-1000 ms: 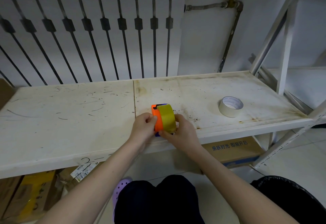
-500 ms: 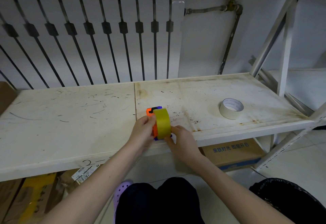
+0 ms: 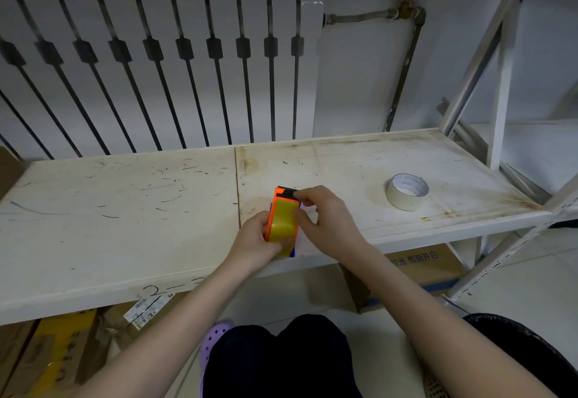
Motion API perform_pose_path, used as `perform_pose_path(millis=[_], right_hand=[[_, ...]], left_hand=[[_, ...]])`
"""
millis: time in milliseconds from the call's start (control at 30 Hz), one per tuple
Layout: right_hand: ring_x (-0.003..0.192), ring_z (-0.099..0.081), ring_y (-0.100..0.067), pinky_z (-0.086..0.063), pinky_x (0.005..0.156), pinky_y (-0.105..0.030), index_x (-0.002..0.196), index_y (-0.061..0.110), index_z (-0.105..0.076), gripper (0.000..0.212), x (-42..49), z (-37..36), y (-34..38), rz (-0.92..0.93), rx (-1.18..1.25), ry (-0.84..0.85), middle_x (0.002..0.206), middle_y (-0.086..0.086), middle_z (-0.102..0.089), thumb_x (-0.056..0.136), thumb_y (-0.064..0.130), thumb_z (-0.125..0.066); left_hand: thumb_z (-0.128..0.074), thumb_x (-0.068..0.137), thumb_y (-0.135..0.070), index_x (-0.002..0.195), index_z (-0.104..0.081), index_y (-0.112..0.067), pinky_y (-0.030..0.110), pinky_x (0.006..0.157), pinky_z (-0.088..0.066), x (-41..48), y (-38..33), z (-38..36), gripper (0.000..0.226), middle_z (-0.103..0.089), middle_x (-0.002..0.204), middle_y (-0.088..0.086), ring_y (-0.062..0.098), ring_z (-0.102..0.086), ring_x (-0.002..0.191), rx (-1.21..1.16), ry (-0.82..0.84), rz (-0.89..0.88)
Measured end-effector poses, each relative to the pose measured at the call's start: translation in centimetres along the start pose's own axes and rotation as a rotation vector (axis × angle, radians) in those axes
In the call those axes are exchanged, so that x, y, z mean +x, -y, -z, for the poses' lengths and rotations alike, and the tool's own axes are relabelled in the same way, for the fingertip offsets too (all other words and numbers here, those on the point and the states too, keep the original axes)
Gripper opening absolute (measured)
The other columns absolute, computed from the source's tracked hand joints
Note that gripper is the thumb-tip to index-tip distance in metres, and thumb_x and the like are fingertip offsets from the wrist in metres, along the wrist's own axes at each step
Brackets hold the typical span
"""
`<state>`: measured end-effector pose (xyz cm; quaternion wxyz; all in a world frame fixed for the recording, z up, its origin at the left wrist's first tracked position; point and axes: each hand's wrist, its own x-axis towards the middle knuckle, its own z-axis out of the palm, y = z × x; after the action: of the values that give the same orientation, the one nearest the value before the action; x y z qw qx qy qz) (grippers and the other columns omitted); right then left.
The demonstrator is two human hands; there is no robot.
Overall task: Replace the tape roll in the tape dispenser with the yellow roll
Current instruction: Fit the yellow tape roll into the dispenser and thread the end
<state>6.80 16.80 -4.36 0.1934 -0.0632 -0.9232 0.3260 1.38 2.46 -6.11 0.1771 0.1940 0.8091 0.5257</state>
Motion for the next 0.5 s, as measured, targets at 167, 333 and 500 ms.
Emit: perform_pose_path(millis=[167, 333, 500], right_hand=[[0.093, -0.058, -0.019, -0.049, 0.075, -0.029, 0.115, 0.014, -0.066, 0.037, 0.0, -1.0, 0.2, 0.039, -0.15, -0.022, 0.105, -0.004, -0.059, 0.084, 0.034, -0.066], [0.093, -0.059, -0.016, -0.05, 0.072, -0.031, 0.104, 0.02, -0.07, 0.025, -0.3, -0.6, 1.1, -0.019, -0.171, -0.049, 0.103, 0.0, -0.062, 0.084, 0.034, -0.066], [0.087, -0.06, -0.019, -0.052, 0.072, -0.033, 0.099, 0.02, -0.071, 0.02, -0.3, -0.2, 1.3, -0.189, -0.174, -0.06, 0.099, -0.001, -0.063, 0.086, 0.032, -0.061]], left_hand=[[-0.075, 0.071, -0.004, 0.098, -0.056, -0.02, 0.023, 0.066, -0.049, -0.3, 0.0, -0.3, 0.036, -0.064, 0.087, -0.003, 0.017, -0.063, 0.082, 0.001, 0.014, -0.028], [-0.077, 0.071, -0.008, 0.103, -0.055, -0.017, 0.023, 0.066, -0.047, -0.4, 0.0, -0.5, 0.04, -0.064, 0.097, 0.004, 0.021, -0.062, 0.087, 0.005, 0.007, -0.011], [-0.077, 0.07, -0.007, 0.112, -0.057, -0.013, 0.032, 0.075, -0.053, -0.6, -0.2, -0.7, 0.046, -0.066, 0.103, 0.006, 0.026, -0.064, 0.097, 0.036, 0.0, 0.0]])
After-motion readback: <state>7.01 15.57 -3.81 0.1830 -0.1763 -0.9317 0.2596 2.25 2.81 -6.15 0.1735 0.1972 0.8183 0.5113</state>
